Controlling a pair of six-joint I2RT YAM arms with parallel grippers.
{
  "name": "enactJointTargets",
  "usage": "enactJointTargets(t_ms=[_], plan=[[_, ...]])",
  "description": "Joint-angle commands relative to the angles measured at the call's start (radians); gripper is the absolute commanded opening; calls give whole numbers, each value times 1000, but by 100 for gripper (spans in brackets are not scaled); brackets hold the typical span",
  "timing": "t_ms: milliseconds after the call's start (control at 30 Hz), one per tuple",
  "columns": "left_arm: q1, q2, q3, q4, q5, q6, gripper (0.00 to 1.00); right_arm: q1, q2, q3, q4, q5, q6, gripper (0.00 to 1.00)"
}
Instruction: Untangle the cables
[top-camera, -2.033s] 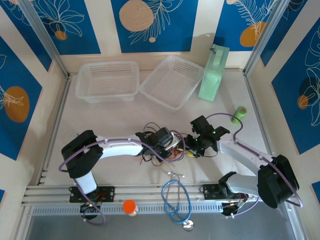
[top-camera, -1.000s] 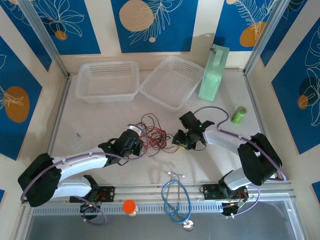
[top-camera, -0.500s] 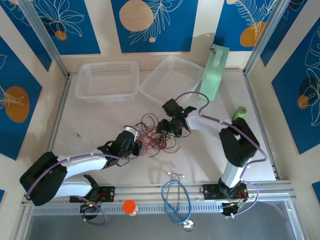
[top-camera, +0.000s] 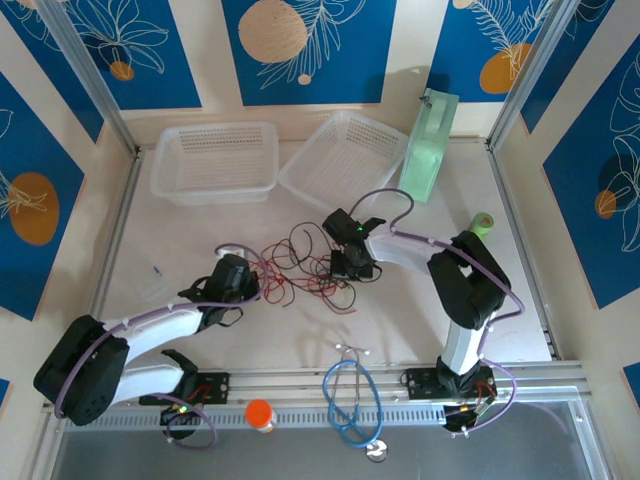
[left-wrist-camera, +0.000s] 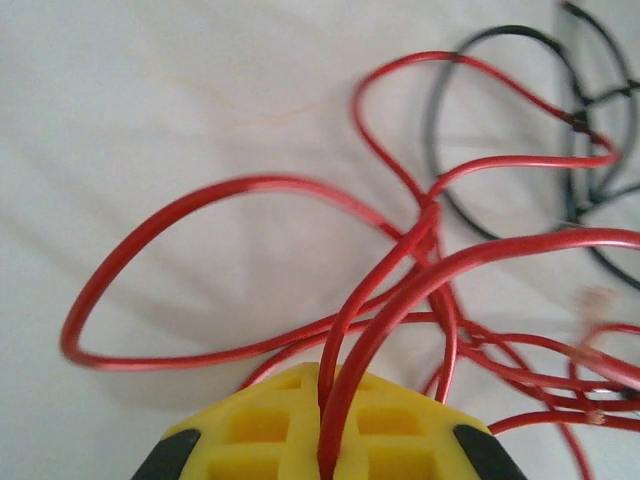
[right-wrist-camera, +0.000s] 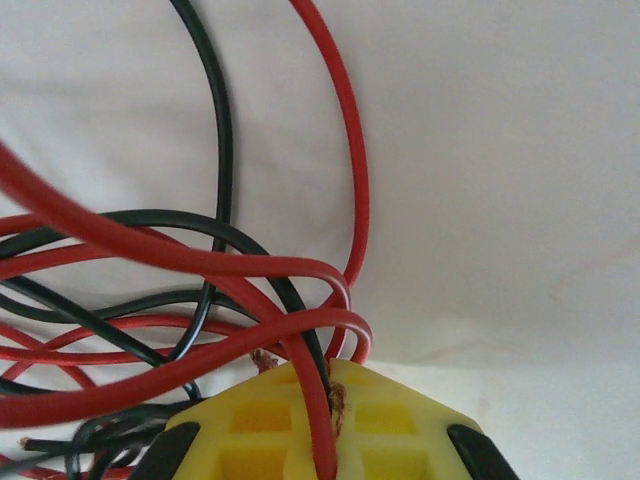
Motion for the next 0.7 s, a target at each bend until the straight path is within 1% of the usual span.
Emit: enactJointTargets(t_ms=[0, 67, 167, 233, 300, 333, 467, 533, 633, 667], plan=[[35, -11, -22, -61, -60, -78, 1, -7, -78, -85, -21, 18, 89, 0], [50, -23, -24, -73, -75, -106, 2, -7, -128, -150, 18, -5, 149, 0], [72, -47, -27, -81, -82, -142, 9, -8, -207, -256, 112, -62, 243, 1], [82, -67, -25, -77, -70, -153, 16, -11, -244, -311, 191, -119, 284, 7], [91, -91, -22, -70, -50, -161, 24, -9, -270, -339, 255, -176, 306, 16], [93, -105, -23, -60, -38, -161, 28, -11, -275, -337, 260, -190, 305, 20], [100, -212, -20, -63, 0, -122, 52, -10, -313, -296, 179, -172, 254, 27], [102, -287, 2, -124, 1, -87, 63, -14, -341, -269, 113, -148, 193, 32], [105, -391, 69, -264, -1, -11, 78, -15, -391, -217, -3, -91, 78, 42], [105, -418, 98, -318, -4, 13, 82, -16, -410, -202, -34, -71, 33, 47]])
